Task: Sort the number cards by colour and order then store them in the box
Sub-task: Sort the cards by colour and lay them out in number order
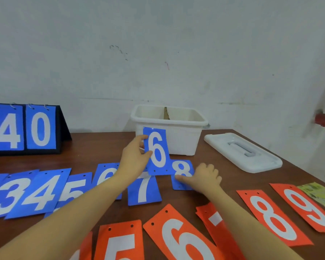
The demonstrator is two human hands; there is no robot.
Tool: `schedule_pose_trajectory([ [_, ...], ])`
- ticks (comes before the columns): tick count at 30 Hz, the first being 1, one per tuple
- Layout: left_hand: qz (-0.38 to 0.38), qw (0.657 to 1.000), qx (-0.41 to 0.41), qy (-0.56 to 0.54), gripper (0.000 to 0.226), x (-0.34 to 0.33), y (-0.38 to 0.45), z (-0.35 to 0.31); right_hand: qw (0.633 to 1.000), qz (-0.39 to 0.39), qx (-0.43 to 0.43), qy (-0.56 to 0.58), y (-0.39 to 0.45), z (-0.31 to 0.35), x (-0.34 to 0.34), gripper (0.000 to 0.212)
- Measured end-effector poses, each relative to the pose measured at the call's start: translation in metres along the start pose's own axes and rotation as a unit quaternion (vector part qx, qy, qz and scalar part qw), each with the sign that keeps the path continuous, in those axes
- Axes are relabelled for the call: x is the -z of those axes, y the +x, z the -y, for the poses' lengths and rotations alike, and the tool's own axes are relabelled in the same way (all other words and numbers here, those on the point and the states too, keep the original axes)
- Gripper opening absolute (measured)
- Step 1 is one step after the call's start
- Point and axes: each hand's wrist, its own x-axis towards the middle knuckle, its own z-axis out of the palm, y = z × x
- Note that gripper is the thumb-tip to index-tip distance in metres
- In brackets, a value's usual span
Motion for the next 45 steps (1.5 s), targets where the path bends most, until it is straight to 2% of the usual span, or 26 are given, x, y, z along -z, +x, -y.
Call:
schedule_pose_trajectory([
  [2,0.009,1.0,0.011,0.009,0.04,0.011,-0.001,0.009,0.999,0.036,-0.013,-0.008,0.0,0.004,-0.001,0.093],
  [4,0.017,1.0,0.015,0.022,0.039,0.016,-0.004,0.012,0.998,0.065,-0.014,0.02,0.004,0.006,0.002,0.095],
  [6,0.024,0.999,0.015,0.022,0.037,0.019,-0.007,0.014,0.996,0.076,-0.002,0.036,0.005,0.008,0.003,0.088],
  [7,0.026,0.999,0.017,0.021,0.037,0.02,-0.008,0.014,0.996,0.074,0.019,0.052,0.005,0.008,0.002,0.077],
  [9,0.021,1.0,0.014,0.018,0.037,0.022,-0.01,0.013,0.986,0.045,0.091,0.135,0.001,0.007,0.0,0.045],
  [11,0.018,1.0,0.009,0.015,0.038,0.024,-0.011,0.011,0.956,-0.034,0.157,0.245,-0.007,0.004,0.005,0.028],
  [14,0.038,0.999,-0.009,-0.017,0.05,0.025,-0.015,0.003,0.904,-0.124,0.198,0.358,-0.017,0.0,0.022,0.03],
  [17,0.022,0.997,-0.004,-0.079,0.06,0.021,-0.017,-0.007,0.87,-0.132,0.215,0.425,-0.022,-0.005,0.032,0.038],
  [20,0.014,0.997,-0.019,-0.075,0.046,0.02,-0.018,-0.015,0.856,-0.121,0.224,0.451,-0.027,-0.014,0.034,0.043],
  [23,0.008,0.998,-0.064,-0.007,0.028,0.024,-0.021,-0.02,0.844,-0.129,0.234,0.466,-0.035,-0.019,0.035,0.039],
  [30,0.104,0.986,-0.129,0.029,0.031,0.026,-0.039,-0.034,0.856,-0.071,0.267,0.437,-0.051,-0.015,0.03,0.032],
  [33,0.107,0.983,-0.144,0.039,0.034,0.023,-0.041,-0.042,0.838,-0.078,0.256,0.475,-0.06,-0.01,0.025,0.012],
  [35,0.115,0.978,-0.162,0.059,0.035,0.022,-0.043,-0.047,0.843,-0.1,0.252,0.464,-0.064,-0.011,0.023,0.018],
  [38,0.087,0.944,-0.246,0.203,0.041,0.023,-0.044,-0.049,0.835,-0.112,0.285,0.458,-0.07,-0.014,0.032,0.025],
  [41,0.033,0.871,-0.354,0.34,0.055,0.028,-0.04,-0.058,0.837,-0.086,0.362,0.402,-0.077,-0.015,0.045,0.023],
  [43,0.043,0.825,-0.417,0.38,0.047,0.029,-0.035,-0.062,0.847,-0.062,0.388,0.357,-0.079,-0.013,0.05,0.021],
  [44,0.055,0.819,-0.427,0.379,0.041,0.03,-0.034,-0.063,0.85,-0.06,0.396,0.343,-0.081,-0.01,0.051,0.021],
  [45,0.067,0.83,-0.418,0.365,0.036,0.031,-0.033,-0.062,0.852,-0.079,0.401,0.328,-0.082,-0.008,0.051,0.022],
])
